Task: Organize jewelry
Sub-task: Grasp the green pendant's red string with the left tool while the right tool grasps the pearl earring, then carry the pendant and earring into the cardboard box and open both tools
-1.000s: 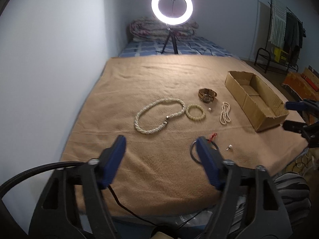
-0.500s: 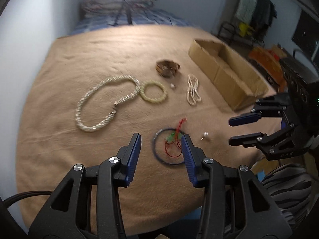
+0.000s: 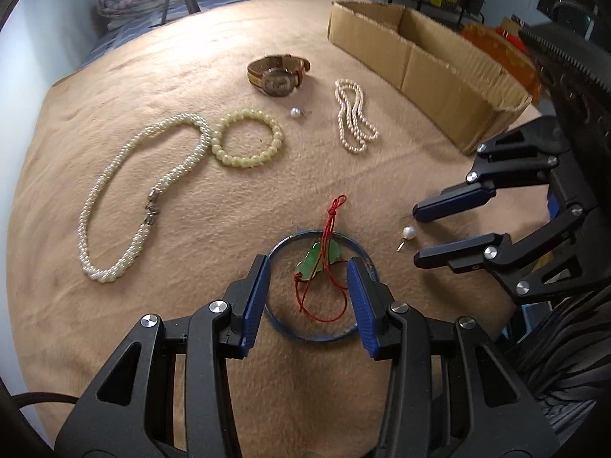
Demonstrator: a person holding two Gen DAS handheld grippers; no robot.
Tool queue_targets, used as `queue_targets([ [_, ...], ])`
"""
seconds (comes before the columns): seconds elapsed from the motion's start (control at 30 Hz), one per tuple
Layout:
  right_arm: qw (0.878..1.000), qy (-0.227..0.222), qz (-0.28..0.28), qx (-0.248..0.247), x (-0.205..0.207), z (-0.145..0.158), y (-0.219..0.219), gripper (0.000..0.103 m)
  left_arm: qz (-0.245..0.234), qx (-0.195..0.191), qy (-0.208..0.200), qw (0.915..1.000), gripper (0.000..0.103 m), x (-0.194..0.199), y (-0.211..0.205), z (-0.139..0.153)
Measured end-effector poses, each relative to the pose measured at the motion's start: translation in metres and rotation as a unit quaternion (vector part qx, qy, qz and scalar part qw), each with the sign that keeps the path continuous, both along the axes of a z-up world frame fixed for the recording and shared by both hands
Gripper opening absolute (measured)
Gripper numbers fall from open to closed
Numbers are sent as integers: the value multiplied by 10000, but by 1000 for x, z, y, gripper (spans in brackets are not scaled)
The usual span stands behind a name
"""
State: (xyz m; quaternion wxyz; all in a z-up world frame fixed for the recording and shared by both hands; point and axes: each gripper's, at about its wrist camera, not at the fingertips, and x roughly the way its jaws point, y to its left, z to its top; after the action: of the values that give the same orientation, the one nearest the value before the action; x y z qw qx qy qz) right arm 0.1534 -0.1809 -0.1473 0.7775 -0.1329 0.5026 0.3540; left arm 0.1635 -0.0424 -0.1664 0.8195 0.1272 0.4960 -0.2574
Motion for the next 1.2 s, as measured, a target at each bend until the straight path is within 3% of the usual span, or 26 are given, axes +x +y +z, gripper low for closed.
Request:
queue_targets([
  [0.37,10000,-44,52,-37,0,-2,3,24,-99,38,81,9999,43,4,-8,-12],
  [0.53,9999,-70,103,-115,-1,-2,7,19,-112,54,24,9999,27,3,-10,-13],
  [0.7,9996,-108,148,-214,-2,-2,11,9,-210,212,-165,9994,24,-2,-17,-13],
  [0.77,9996,-106,139,-205,-2,-2,11,7,-138,125,-139,9997,13,-3,-14,-12],
  [1.2,9998,-189,-88,13,-3,9,-4,7,93,-202,-348,9991,13,-17,-1,8],
])
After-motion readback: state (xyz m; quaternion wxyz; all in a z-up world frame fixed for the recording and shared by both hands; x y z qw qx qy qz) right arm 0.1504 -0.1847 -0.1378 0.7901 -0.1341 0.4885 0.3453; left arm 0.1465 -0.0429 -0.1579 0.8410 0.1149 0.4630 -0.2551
